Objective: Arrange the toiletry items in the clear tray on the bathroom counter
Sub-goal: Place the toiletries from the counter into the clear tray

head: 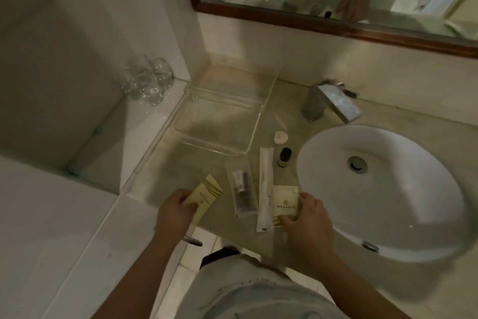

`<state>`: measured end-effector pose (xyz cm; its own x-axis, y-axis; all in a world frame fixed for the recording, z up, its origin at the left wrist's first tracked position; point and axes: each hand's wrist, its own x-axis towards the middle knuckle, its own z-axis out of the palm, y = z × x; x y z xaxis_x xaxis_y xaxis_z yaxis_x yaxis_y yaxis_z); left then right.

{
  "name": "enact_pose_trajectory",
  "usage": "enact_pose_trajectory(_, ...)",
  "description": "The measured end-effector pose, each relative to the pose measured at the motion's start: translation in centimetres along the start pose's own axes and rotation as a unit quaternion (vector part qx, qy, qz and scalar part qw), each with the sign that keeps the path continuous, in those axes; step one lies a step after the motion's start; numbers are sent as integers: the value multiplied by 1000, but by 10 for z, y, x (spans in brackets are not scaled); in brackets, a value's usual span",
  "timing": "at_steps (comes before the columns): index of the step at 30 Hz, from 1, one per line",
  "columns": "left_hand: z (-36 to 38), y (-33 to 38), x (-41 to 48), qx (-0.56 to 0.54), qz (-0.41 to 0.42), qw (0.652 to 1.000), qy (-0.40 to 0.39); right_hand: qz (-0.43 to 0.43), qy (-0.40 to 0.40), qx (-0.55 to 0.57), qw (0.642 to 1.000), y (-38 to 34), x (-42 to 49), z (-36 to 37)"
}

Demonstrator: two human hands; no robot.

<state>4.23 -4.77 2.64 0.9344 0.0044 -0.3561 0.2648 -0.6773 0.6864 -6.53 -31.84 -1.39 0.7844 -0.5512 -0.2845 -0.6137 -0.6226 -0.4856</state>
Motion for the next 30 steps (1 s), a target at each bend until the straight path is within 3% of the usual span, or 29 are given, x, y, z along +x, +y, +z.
enact_pose_trajectory(7,-23,33,13,-16,29,998,59,16,-43,-9,999,-4,7,-11)
enact_pose_trajectory(15,-37,68,76,-116,41,992,17,48,-67,104,991,-20,13,-23)
enact_pose_trajectory(20,-45,89,127,-145,56,988,-7,-34,-44,171,984,-63,-4,-46)
enact_pose_trajectory(27,-52,80,208,-66,73,995,14,-64,-87,114,988,-161,55,-42)
enact_pose_trajectory(30,-52,72,228,46,108,992,49,-80,-97,88,988,-203,94,-33)
